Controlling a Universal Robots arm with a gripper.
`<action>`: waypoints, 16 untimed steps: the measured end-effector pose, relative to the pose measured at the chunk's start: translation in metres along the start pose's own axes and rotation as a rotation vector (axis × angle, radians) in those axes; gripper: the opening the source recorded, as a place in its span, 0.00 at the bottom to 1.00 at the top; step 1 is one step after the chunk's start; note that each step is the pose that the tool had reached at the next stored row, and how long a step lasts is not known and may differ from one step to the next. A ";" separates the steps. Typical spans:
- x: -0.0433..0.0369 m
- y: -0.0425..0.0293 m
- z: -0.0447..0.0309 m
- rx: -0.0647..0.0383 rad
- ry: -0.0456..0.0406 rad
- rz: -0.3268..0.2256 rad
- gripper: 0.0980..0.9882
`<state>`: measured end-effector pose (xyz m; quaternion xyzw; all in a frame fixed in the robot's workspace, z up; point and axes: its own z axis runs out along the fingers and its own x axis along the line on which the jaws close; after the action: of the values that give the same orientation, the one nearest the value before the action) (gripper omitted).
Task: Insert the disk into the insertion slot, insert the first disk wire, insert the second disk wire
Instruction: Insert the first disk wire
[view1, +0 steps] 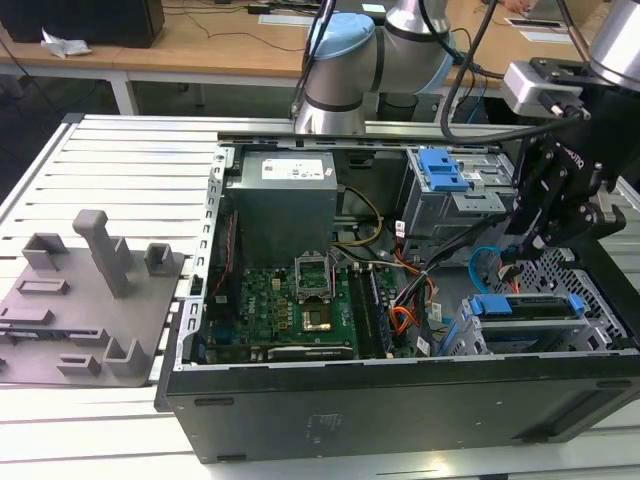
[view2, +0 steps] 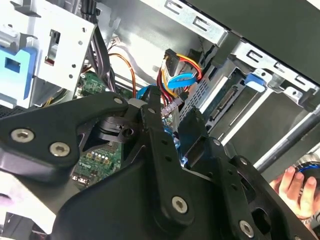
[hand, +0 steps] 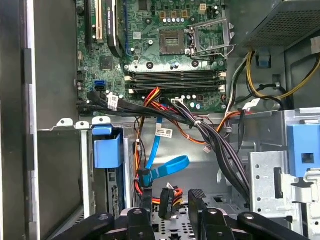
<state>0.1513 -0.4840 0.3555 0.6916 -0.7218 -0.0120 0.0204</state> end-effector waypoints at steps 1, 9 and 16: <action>0.0000 -0.0001 0.0011 0.000 0.0000 0.000 0.36; 0.0000 -0.0001 0.0023 0.000 0.0003 0.000 0.34; 0.0000 -0.0001 0.0026 0.000 0.0002 0.000 0.07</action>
<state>0.1513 -0.4840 0.3528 0.6917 -0.7218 -0.0119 0.0205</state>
